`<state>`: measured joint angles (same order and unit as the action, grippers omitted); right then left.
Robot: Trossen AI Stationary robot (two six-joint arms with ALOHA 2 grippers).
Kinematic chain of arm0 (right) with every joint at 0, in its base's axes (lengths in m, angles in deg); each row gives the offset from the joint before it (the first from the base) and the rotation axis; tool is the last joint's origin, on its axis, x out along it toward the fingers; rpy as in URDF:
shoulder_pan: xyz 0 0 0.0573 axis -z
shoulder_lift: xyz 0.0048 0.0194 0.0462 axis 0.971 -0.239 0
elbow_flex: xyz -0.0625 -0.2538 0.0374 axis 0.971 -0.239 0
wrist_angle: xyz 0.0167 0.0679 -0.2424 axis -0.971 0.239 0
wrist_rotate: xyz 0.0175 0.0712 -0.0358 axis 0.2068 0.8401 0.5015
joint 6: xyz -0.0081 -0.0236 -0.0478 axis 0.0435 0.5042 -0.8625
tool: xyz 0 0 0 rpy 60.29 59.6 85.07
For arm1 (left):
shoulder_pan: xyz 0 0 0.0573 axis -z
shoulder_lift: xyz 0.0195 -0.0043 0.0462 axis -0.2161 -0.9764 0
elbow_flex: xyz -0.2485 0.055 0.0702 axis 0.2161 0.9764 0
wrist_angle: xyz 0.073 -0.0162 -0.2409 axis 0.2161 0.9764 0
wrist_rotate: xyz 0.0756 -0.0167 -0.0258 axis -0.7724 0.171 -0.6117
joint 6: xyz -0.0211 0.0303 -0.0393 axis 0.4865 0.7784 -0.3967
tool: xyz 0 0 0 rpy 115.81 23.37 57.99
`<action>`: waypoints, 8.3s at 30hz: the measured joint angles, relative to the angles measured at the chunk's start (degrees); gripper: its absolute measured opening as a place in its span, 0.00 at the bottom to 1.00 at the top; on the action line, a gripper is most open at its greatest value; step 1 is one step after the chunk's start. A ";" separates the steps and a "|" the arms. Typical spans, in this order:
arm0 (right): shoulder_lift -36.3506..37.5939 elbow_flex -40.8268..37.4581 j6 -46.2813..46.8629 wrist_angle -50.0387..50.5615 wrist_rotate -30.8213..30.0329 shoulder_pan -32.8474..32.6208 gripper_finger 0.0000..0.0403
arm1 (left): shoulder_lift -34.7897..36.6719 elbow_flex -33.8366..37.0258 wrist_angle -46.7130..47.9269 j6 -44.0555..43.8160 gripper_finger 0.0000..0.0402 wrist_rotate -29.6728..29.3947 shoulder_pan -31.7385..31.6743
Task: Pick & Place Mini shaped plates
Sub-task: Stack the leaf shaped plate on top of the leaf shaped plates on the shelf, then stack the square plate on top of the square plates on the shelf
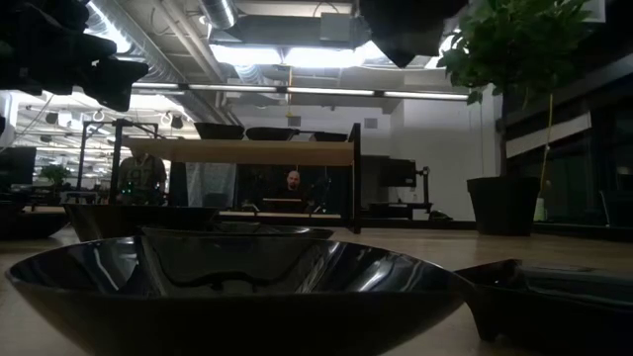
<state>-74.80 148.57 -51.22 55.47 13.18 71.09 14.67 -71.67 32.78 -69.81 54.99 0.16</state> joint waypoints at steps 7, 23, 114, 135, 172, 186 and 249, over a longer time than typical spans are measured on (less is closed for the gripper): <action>-0.02 0.00 0.08 -3.39 -5.08 0.58 0.00 | 0.02 0.00 0.00 -0.02 0.52 0.00 -0.02; -3.01 0.02 6.07 -14.62 -7.61 7.97 0.00 | 0.01 0.00 0.00 -0.02 0.52 0.00 0.00; -24.00 27.15 22.26 1.39 -7.47 25.52 0.35 | 0.02 -0.02 0.00 0.00 0.52 0.00 -0.02; -16.92 27.12 14.50 23.04 -23.57 9.55 0.35 | 0.02 -0.02 -0.02 -0.02 0.52 0.02 -0.02; -15.85 24.44 6.98 45.85 -20.50 -5.99 0.35 | 0.00 -0.02 0.00 0.00 0.52 -0.09 0.00; -2.48 0.08 15.95 34.31 -12.12 -10.43 0.35 | 0.01 -0.02 -0.02 0.00 0.52 -0.07 0.00; -4.66 -19.70 26.69 11.48 -1.57 -27.20 0.35 | 0.01 -0.02 0.00 -0.02 0.52 0.00 0.00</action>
<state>-79.45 128.87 -24.52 66.95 11.61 43.89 14.68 -71.69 32.79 -69.84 54.99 0.15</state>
